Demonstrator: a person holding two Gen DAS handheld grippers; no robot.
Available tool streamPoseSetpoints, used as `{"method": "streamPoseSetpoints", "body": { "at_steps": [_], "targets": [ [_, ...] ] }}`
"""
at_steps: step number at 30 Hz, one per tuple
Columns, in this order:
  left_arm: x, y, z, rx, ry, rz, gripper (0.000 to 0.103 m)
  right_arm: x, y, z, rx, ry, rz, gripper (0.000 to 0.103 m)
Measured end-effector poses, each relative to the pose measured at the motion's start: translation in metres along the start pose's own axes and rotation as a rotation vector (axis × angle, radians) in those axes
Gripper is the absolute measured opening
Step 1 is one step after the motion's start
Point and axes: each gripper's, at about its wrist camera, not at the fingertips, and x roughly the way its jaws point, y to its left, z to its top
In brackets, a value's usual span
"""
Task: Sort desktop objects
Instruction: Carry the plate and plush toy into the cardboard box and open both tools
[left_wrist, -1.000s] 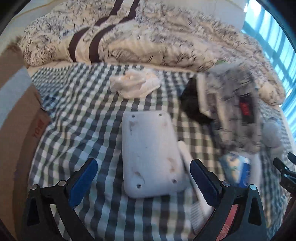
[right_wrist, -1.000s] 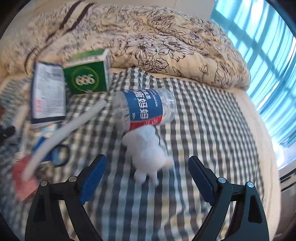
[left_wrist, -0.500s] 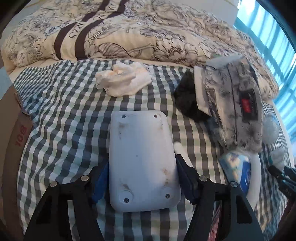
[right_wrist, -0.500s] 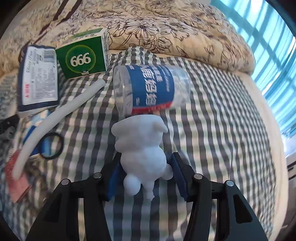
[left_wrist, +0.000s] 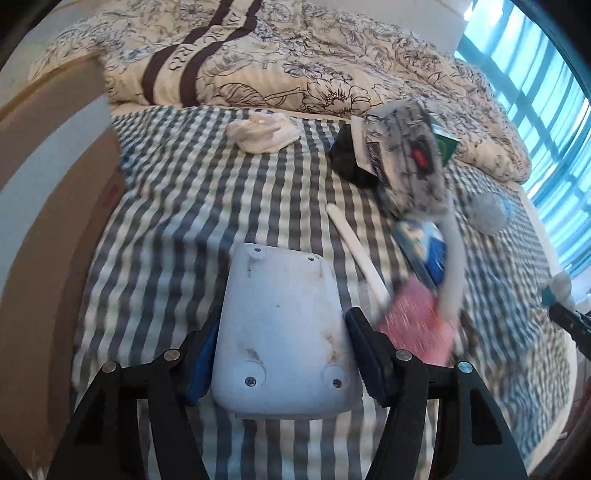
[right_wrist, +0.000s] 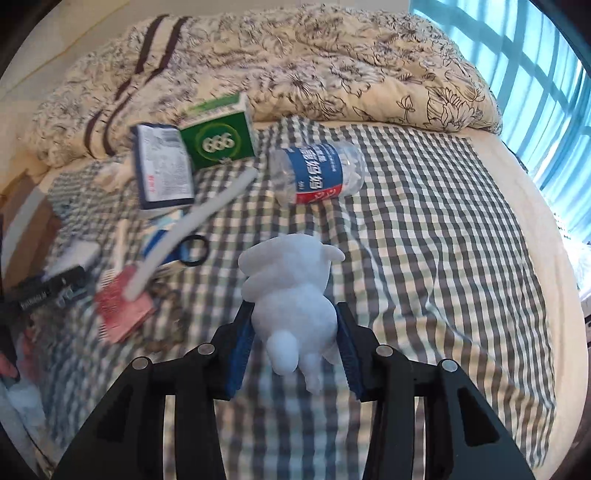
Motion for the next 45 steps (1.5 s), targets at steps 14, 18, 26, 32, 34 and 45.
{"method": "streamPoseSetpoints", "body": {
  "at_steps": [14,18,26,32,34,45],
  "targets": [
    [-0.131,0.018,-0.039,-0.035,-0.138,0.006,0.066,-0.081,0.071,-0.031,-0.041,-0.054,0.117,0.043],
    [-0.153,0.034,-0.029,-0.045,-0.164,0.034,0.066,-0.098,0.108,-0.032,-0.076,-0.069,0.150,0.043],
    [-0.201,0.083,0.001,-0.074,-0.265,0.061,0.066,-0.124,0.189,-0.013,-0.164,-0.112,0.209,0.043],
    [-0.230,0.132,0.018,-0.095,-0.344,0.129,0.066,-0.130,0.264,0.007,-0.232,-0.134,0.288,0.043],
    [-0.231,0.149,0.019,-0.108,-0.348,0.161,0.066,-0.125,0.294,0.013,-0.262,-0.128,0.325,0.043],
    [-0.197,0.213,0.009,-0.223,-0.308,0.256,0.066,-0.071,0.405,0.011,-0.370,-0.018,0.467,0.043]
  ]
}}
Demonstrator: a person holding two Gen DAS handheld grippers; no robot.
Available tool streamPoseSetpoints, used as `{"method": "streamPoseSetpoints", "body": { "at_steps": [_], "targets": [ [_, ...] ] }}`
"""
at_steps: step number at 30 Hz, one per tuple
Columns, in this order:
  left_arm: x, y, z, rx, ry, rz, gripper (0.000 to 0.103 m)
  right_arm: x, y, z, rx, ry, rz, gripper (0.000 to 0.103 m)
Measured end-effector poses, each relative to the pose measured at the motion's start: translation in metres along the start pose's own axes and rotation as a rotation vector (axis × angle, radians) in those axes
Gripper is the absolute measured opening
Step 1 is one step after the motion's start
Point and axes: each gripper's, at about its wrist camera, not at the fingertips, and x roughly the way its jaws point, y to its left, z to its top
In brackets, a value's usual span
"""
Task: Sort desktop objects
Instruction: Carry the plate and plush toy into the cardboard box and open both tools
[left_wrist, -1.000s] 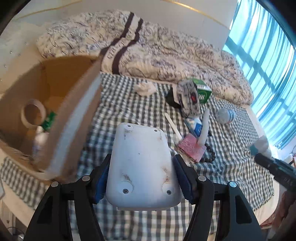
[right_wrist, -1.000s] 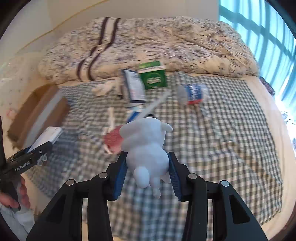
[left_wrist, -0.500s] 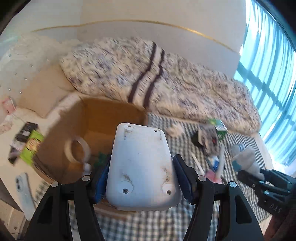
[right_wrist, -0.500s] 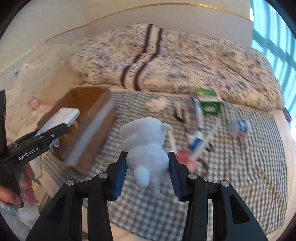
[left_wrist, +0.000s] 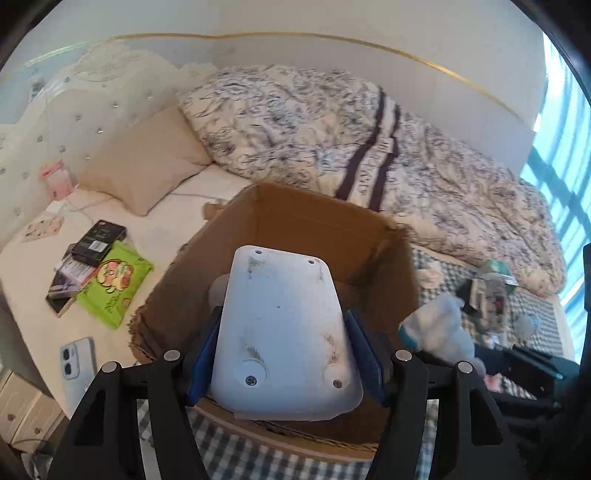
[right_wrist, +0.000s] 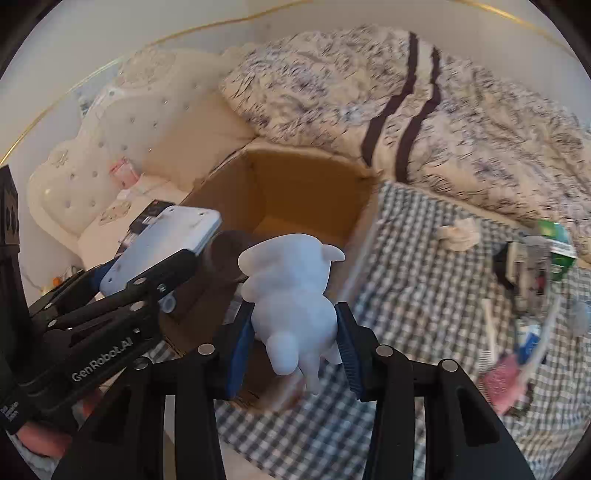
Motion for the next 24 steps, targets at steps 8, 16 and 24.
{"method": "streamPoseSetpoints", "body": {
  "at_steps": [8,16,24],
  "targets": [
    [-0.008,-0.008,0.007,0.042,-0.081,0.048,0.095,0.021,-0.013,0.002,0.060,-0.007,0.014,0.069],
    [-0.010,-0.048,-0.010,0.043,-0.039,-0.018,0.095,-0.019,-0.072,-0.021,0.181,-0.042,-0.033,0.069],
    [-0.019,-0.130,-0.055,0.106,0.043,-0.127,0.096,-0.103,-0.163,-0.078,0.343,-0.076,-0.194,0.069]
  ]
}}
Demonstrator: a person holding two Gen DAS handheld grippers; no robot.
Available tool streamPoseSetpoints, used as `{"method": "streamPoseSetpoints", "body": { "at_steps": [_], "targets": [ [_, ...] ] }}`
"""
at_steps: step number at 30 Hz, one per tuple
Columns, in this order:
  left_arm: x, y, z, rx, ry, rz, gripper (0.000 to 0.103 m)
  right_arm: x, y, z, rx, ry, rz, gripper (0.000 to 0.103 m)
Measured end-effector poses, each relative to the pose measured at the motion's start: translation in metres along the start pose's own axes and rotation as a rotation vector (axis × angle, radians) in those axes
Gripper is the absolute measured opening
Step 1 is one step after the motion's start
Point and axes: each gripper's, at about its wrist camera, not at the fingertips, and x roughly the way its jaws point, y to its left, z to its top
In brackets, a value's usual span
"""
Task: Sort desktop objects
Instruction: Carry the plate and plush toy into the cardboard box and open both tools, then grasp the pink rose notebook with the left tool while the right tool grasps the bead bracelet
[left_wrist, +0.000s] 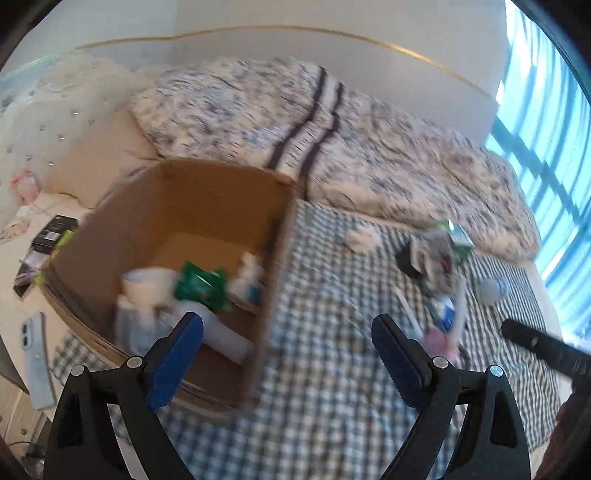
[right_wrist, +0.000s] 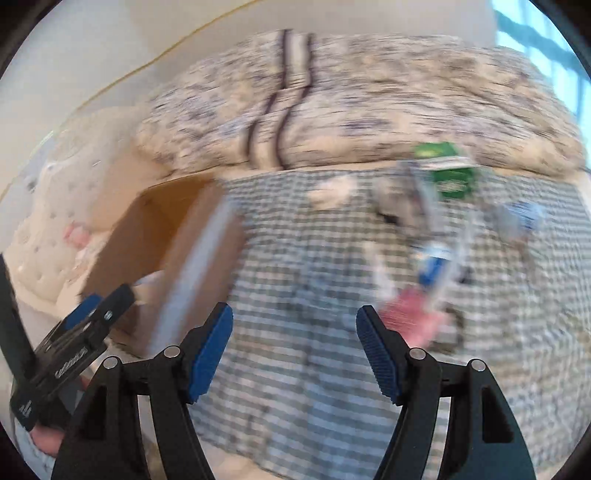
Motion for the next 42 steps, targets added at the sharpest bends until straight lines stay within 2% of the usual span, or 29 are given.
{"method": "streamPoseSetpoints", "body": {
  "at_steps": [7,14,16,19,22,25,27,29,33,38,39,40,42],
  "targets": [
    [0.009,-0.072,-0.019,0.117,0.018,-0.034,0.098,-0.028,-0.092,-0.014,0.127,-0.035,-0.069,0.069],
    [0.057,-0.132,-0.034,0.186,0.059,-0.063,0.098,-0.014,-0.149,-0.036,0.197,0.002,-0.080,0.069],
    [0.073,-0.148,-0.040,0.235,0.065,-0.100,0.098,-0.004,-0.162,-0.043,0.219,0.019,-0.077,0.069],
    [0.103,-0.180,-0.050,0.399,0.068,-0.200,0.101,0.010,-0.179,-0.054,0.250,0.049,-0.076,0.069],
    [0.130,-0.196,-0.060,0.480,0.091,-0.230,0.102,0.025,-0.184,-0.057,0.235,0.089,-0.078,0.069],
    [0.164,-0.204,-0.067,0.454,0.159,-0.230,0.102,0.035,-0.185,-0.055,0.204,0.106,-0.067,0.069],
    [0.179,-0.206,-0.071,0.401,0.193,-0.243,0.103,0.043,-0.186,-0.053,0.201,0.115,-0.065,0.069],
    [0.185,-0.204,-0.077,0.355,0.182,-0.272,0.103,0.051,-0.187,-0.052,0.201,0.129,-0.071,0.069],
    [0.192,-0.212,-0.084,0.390,0.179,-0.218,0.103,0.065,-0.186,-0.055,0.185,0.155,-0.090,0.069],
    [0.193,-0.210,-0.081,0.370,0.179,-0.240,0.102,0.082,-0.185,-0.061,0.192,0.173,-0.094,0.069],
    [0.193,-0.208,-0.078,0.368,0.174,-0.241,0.094,0.085,-0.184,-0.061,0.192,0.178,-0.102,0.069],
    [0.191,-0.208,-0.076,0.369,0.163,-0.235,0.077,0.087,-0.184,-0.060,0.193,0.182,-0.108,0.069],
    [0.191,-0.202,-0.070,0.363,0.158,-0.222,0.074,0.088,-0.181,-0.059,0.189,0.178,-0.105,0.069]
  ]
}}
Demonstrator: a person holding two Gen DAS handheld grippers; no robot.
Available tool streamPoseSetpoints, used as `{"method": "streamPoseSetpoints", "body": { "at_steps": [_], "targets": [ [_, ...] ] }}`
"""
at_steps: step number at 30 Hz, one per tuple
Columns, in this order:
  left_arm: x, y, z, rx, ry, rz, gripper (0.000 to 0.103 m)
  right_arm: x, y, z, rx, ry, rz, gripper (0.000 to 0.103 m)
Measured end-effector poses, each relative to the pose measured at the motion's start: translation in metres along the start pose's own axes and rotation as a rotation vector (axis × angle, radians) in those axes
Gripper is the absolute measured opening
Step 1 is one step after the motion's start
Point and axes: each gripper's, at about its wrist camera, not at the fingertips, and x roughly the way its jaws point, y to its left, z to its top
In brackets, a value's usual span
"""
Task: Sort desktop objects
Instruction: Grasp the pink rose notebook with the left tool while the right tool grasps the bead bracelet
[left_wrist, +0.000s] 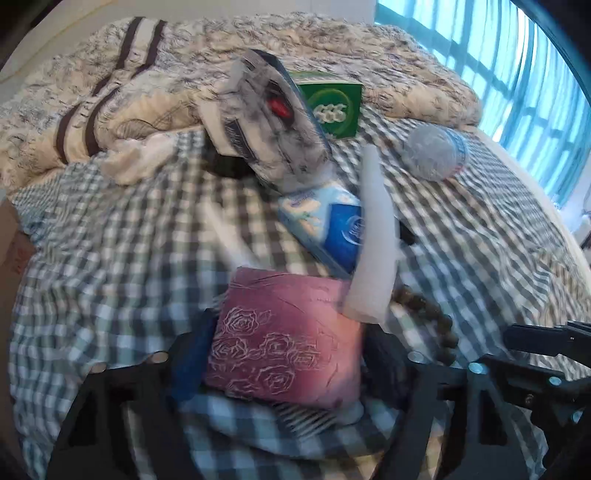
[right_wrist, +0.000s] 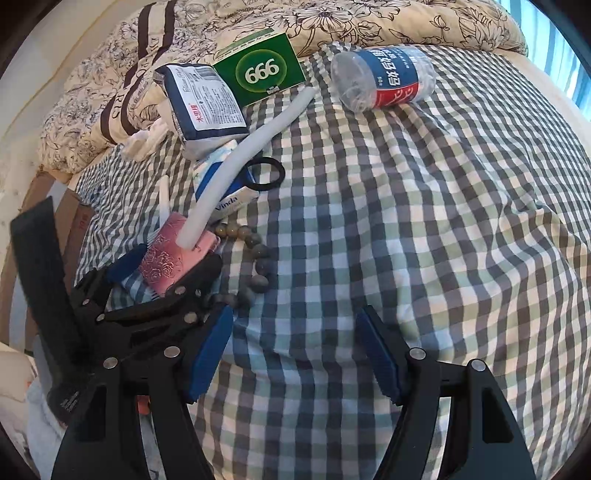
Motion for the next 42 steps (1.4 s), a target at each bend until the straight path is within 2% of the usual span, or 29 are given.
{"method": "streamPoseSetpoints", "body": {
  "at_steps": [2,4,7,8,9,10,14,16,19,20,21,22,23,27,29,30,32,36,38,40,42],
  "targets": [
    [-0.001,0.006,0.001,-0.001,0.008,-0.017,0.074,-0.001,0.004,0.000,-0.016,-0.010,-0.011,0.069],
    [-0.007,0.014,0.004,-0.024,0.003,0.011,0.074,0.000,0.006,0.002,-0.018,-0.012,-0.018,0.069],
    [-0.026,0.034,0.011,-0.078,-0.041,0.025,0.071,0.004,0.012,0.003,-0.029,-0.009,-0.012,0.069],
    [-0.032,0.039,0.012,-0.085,-0.057,0.026,0.065,0.007,0.015,0.004,-0.040,-0.008,-0.016,0.069],
    [-0.039,0.043,0.013,-0.093,-0.077,0.019,0.045,0.010,0.019,0.005,-0.051,-0.005,-0.019,0.069],
    [-0.045,0.049,0.016,-0.105,-0.095,0.011,0.042,0.014,0.023,0.006,-0.062,0.000,-0.020,0.069],
    [-0.056,0.063,0.018,-0.114,-0.133,0.012,0.042,0.027,0.045,0.010,-0.112,0.003,-0.009,0.069],
    [-0.050,0.070,0.016,-0.127,-0.108,0.024,0.042,0.035,0.059,0.013,-0.143,0.007,-0.011,0.069],
    [-0.035,0.079,0.012,-0.139,-0.045,0.014,0.044,0.047,0.076,0.014,-0.207,0.001,-0.073,0.072],
    [-0.033,0.079,0.012,-0.135,-0.036,0.012,0.048,0.049,0.078,0.014,-0.216,-0.006,-0.086,0.071],
    [-0.032,0.077,0.010,-0.132,-0.032,0.010,0.064,0.050,0.078,0.015,-0.211,-0.010,-0.087,0.070],
    [-0.031,0.076,0.009,-0.126,-0.024,0.002,0.086,0.050,0.077,0.015,-0.201,-0.013,-0.084,0.070],
    [-0.030,0.073,0.007,-0.115,-0.016,-0.011,0.092,0.050,0.075,0.016,-0.193,-0.017,-0.078,0.068],
    [-0.024,0.061,0.003,-0.076,0.018,-0.021,0.100,0.048,0.074,0.014,-0.216,-0.031,-0.132,0.038],
    [-0.010,0.059,-0.002,-0.066,0.080,0.010,0.100,0.044,0.071,0.012,-0.215,-0.035,-0.134,0.032],
    [-0.003,0.059,-0.005,-0.061,0.115,0.026,0.102,0.043,0.069,0.012,-0.205,-0.036,-0.131,0.023],
    [0.000,0.060,-0.007,-0.063,0.112,0.018,0.103,0.040,0.063,0.012,-0.182,-0.041,-0.122,0.012],
    [0.001,0.057,-0.006,-0.080,0.110,-0.016,0.103,0.031,0.050,0.009,-0.120,-0.058,-0.058,0.011],
    [0.001,0.048,-0.006,-0.054,0.110,-0.033,0.102,0.026,0.046,0.006,-0.106,-0.069,-0.038,0.011],
    [0.000,0.041,-0.005,-0.039,0.105,-0.054,0.086,0.024,0.042,0.003,-0.094,-0.061,-0.024,0.011],
    [-0.002,0.043,-0.002,-0.054,0.098,-0.077,0.074,0.025,0.041,0.004,-0.080,-0.057,-0.013,0.012]
  ]
}}
